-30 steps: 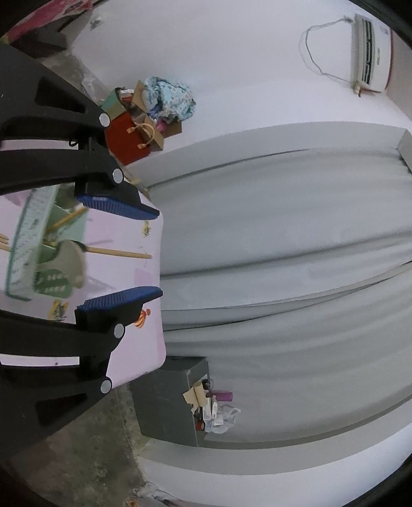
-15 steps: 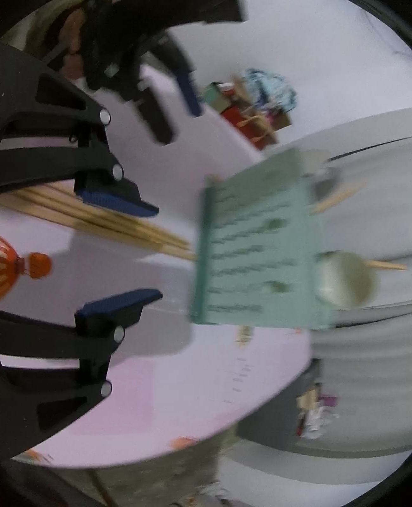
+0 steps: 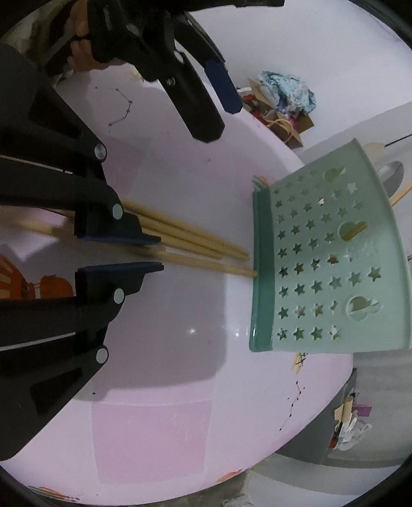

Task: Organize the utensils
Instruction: 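Lower the right gripper onto the remaining chopsticks and grasp one, then hold the chopstick in the right gripper while the left gripper grasps another chopstick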

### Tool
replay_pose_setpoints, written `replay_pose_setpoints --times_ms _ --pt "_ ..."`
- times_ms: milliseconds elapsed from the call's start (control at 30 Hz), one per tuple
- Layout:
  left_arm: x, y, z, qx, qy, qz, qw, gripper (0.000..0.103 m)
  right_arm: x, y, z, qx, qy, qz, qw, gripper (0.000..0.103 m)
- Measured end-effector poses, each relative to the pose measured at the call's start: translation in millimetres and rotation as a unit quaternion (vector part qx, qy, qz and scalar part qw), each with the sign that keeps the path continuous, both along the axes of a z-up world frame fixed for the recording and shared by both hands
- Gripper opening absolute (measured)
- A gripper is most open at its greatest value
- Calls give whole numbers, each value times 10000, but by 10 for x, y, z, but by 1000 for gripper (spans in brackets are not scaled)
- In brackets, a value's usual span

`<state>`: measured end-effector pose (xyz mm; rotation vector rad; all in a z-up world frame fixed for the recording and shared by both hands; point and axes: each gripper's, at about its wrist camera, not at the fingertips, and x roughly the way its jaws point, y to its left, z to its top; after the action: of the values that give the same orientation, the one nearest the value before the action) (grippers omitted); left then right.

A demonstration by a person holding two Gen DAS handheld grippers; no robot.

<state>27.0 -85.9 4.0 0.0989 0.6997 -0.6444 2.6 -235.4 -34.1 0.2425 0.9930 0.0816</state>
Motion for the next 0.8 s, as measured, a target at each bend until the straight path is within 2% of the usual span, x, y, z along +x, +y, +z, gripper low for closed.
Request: replay_pose_setpoints --times_ms 233,367,533,800 --pt "-60 -165 -120 143 149 -216 9996 86 -15 -36 18 -65 -30 -41 10000 8" --pt "-114 -319 -236 409 163 -391 9983 86 -53 -129 10 30 -68 -170 9998 8" --pt "-121 -422 -354 722 242 -392 9963 86 -87 -212 -3 107 -91 -247 9996 8" --pt "-52 -350 -433 677 421 -222 9966 86 -85 -247 -16 232 -121 -274 9993 8"
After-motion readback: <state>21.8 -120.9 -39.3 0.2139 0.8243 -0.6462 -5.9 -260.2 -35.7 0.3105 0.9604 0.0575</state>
